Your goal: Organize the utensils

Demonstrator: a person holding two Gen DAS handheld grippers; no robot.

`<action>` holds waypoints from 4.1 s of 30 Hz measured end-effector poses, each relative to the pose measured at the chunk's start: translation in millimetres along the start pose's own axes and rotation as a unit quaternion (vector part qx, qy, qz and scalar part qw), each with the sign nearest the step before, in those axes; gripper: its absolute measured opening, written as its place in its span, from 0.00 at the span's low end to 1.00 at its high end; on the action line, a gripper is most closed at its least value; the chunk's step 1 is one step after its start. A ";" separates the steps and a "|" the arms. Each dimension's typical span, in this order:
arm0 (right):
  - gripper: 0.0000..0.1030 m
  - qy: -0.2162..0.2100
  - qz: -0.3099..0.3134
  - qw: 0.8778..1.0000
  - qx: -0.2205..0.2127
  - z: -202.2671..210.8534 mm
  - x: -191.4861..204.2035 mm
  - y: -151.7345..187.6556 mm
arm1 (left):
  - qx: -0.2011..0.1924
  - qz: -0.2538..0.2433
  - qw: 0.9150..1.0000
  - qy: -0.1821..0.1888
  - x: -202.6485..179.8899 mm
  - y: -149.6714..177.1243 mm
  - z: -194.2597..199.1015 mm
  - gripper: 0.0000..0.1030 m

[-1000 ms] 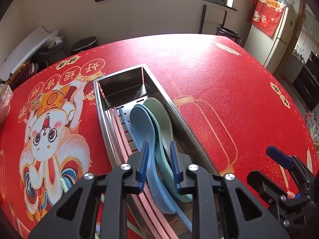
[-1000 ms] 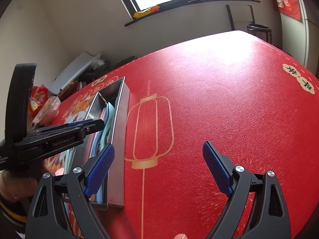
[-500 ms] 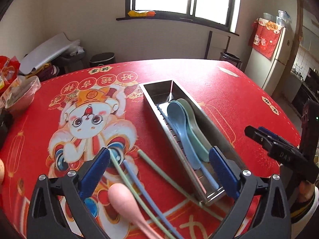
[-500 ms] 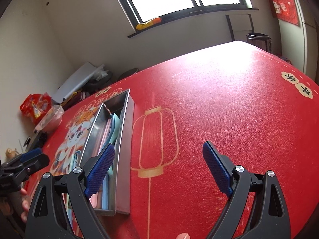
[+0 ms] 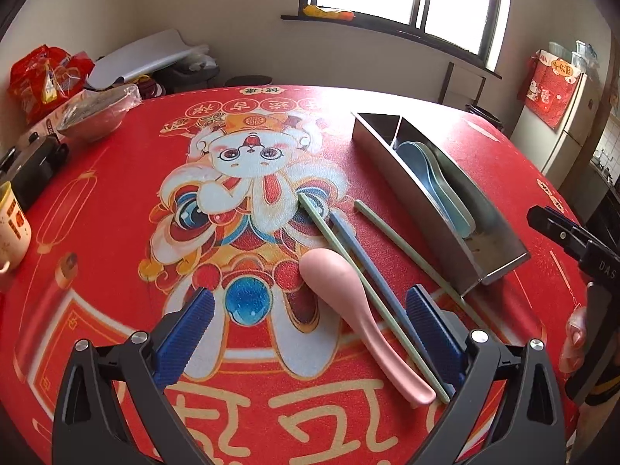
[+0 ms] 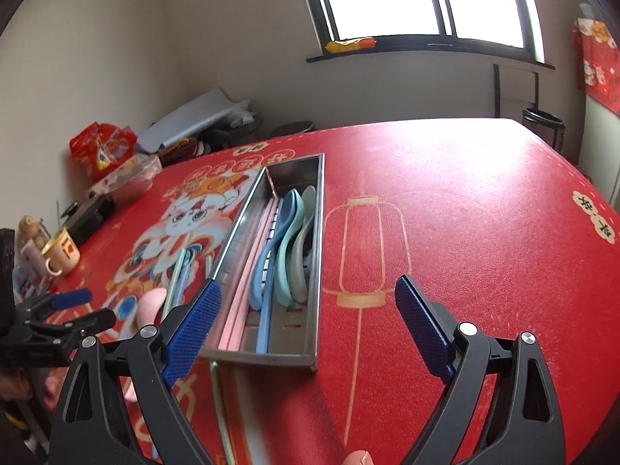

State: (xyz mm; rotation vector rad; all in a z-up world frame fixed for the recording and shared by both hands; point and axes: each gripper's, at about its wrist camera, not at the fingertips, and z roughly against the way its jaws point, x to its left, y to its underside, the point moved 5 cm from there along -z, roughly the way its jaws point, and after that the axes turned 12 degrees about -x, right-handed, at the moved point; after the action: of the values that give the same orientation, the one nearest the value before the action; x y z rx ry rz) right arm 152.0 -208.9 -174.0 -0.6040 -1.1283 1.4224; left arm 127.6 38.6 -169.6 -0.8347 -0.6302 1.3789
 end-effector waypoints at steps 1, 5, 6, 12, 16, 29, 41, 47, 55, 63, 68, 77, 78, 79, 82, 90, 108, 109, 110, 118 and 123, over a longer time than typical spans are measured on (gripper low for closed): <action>0.85 0.001 0.003 1.000 0.005 -0.4 1.4 3.4 | 0.001 0.004 1.000 0.007 -2.2 2.7 -1.2 0.86; 0.85 0.004 0.003 1.000 0.008 -0.1 0.6 8.2 | 0.018 0.020 0.999 0.034 -12.1 12.1 -9.4 0.59; 0.85 0.003 -0.001 1.000 0.005 0.0 0.3 7.4 | 0.021 0.024 0.999 0.041 -13.8 13.6 -11.1 0.55; 0.85 -0.003 -0.026 1.000 0.013 -3.4 -5.2 11.0 | 0.032 0.032 0.997 0.055 -18.5 18.9 -20.6 0.43; 0.85 -0.011 -0.028 0.999 0.012 -3.7 -3.4 11.9 | 0.040 0.047 0.997 0.053 -13.3 21.0 -27.9 0.37; 0.85 -0.030 -0.052 0.998 0.016 -3.7 -7.5 13.5 | 0.038 -0.006 0.997 0.062 -31.9 20.0 -27.4 0.08; 0.85 -0.060 -0.079 0.995 0.024 -4.9 -7.3 15.2 | 0.059 -0.084 0.994 0.041 -29.0 38.4 -11.5 0.09; 0.86 -0.074 -0.047 0.995 0.047 -0.7 5.5 19.4 | 0.054 -0.080 0.995 0.035 -16.2 47.2 3.1 0.08; 0.73 -0.071 0.051 0.992 0.095 6.7 32.9 39.2 | 0.043 -0.071 0.996 0.019 5.7 52.8 14.7 0.08; 0.55 -0.081 0.074 0.984 0.142 14.1 46.2 56.2 | 0.031 -0.058 0.997 0.029 9.5 55.9 19.1 0.08; 0.38 -0.081 0.089 0.978 0.172 7.7 58.1 67.1 | 0.032 -0.054 0.997 0.037 9.1 56.3 18.5 0.08; 0.12 -0.066 0.128 0.971 0.190 -8.8 77.4 72.3 | 0.032 -0.037 0.998 0.050 14.1 55.9 17.9 0.08; 0.09 -0.066 0.130 0.971 0.192 -8.8 77.6 72.4 | 0.032 -0.033 0.998 0.053 14.9 56.0 18.0 0.09; 0.06 -0.069 0.130 0.970 0.195 -7.4 77.6 72.9 | 0.032 -0.030 0.998 0.055 15.5 56.2 18.2 0.09; 0.05 -0.078 0.134 0.966 0.206 1.7 79.5 77.6 | 0.032 -0.026 0.997 0.058 15.8 55.9 18.1 0.09; 0.05 -0.094 0.140 0.956 0.242 37.0 81.6 93.9 | 0.031 -0.028 0.997 0.061 15.0 56.1 18.7 0.11; 0.08 -0.058 0.137 0.964 0.221 -4.9 98.6 79.0 | 0.031 -0.022 0.997 0.067 15.1 55.8 18.9 0.12; 0.08 -0.057 0.139 0.964 0.219 -7.0 99.7 78.4 | 0.031 -0.022 0.997 0.067 15.1 55.8 18.8 0.12; 0.08 -0.055 0.140 0.965 0.216 -9.2 100.7 77.8 | 0.031 -0.021 0.997 0.067 15.1 55.8 18.8 0.12; 0.08 -0.043 0.145 0.967 0.203 -18.0 105.0 74.9 | 0.031 -0.021 0.997 0.067 15.4 55.9 19.1 0.12; 0.06 -0.050 0.152 0.967 0.197 -12.2 103.8 77.3 | 0.031 -0.021 0.997 0.067 15.5 55.9 19.1 0.12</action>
State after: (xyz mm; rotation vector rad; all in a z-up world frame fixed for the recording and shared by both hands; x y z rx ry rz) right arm 106.7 -96.9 -222.1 -0.4345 -0.8143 1.9015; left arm 81.3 56.3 -205.3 -0.8519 -0.4955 1.2861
